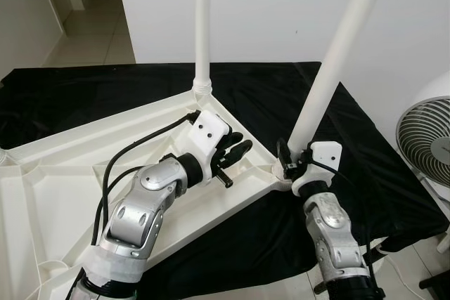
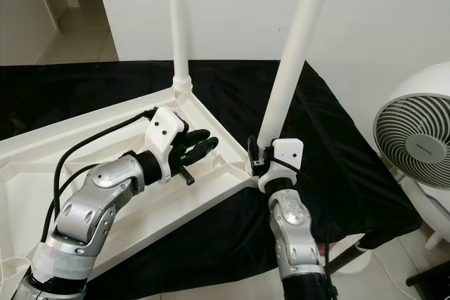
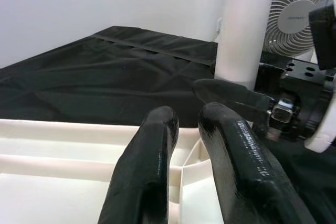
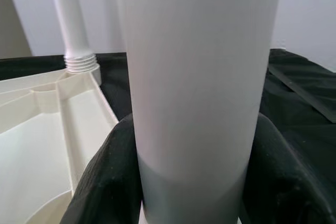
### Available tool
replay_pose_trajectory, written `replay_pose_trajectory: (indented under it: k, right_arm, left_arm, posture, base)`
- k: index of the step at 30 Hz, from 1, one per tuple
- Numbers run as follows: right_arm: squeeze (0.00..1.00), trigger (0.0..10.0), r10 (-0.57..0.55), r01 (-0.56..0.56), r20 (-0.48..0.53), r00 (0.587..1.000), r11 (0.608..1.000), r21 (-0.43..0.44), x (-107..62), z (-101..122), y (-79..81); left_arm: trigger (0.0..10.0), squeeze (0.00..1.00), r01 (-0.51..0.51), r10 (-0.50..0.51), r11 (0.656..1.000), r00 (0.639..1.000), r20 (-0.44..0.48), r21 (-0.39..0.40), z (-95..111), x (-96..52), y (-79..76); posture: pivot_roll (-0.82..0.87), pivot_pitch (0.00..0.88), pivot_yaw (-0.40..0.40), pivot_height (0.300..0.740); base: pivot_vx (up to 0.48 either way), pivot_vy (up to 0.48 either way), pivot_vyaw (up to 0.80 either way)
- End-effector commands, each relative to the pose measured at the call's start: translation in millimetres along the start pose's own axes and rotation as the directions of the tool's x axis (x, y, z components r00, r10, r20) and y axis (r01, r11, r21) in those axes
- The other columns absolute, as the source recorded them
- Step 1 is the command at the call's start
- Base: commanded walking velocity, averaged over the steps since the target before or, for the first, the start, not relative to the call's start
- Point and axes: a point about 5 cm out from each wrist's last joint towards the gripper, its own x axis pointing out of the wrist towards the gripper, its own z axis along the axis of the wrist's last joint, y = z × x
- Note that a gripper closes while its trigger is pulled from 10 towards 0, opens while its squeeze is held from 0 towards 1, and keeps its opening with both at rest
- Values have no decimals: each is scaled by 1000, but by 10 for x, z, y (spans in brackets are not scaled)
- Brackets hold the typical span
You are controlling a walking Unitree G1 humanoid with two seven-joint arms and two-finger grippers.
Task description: Building children table
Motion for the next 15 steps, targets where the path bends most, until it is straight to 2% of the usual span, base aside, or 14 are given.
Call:
replay_pose_trajectory:
  k: [1, 15]
  right_arm:
    - [0, 10000, -29, 28, -155, 987, 1000, -8, -91, -301, -12]
    - [0, 10000, -118, 115, -127, 985, 993, -33, 1, -250, 16]
  left_arm:
    - [10000, 0, -66, 66, 998, 998, 7, 5, 34, -19, 38]
    - [10000, 0, -70, 70, 998, 997, 13, 5, 43, -13, 40]
  posture:
    - [48, 63, -3, 740]
    - [51, 60, -9, 740]
  base:
    - [0, 0, 0]
    - [0, 0, 0]
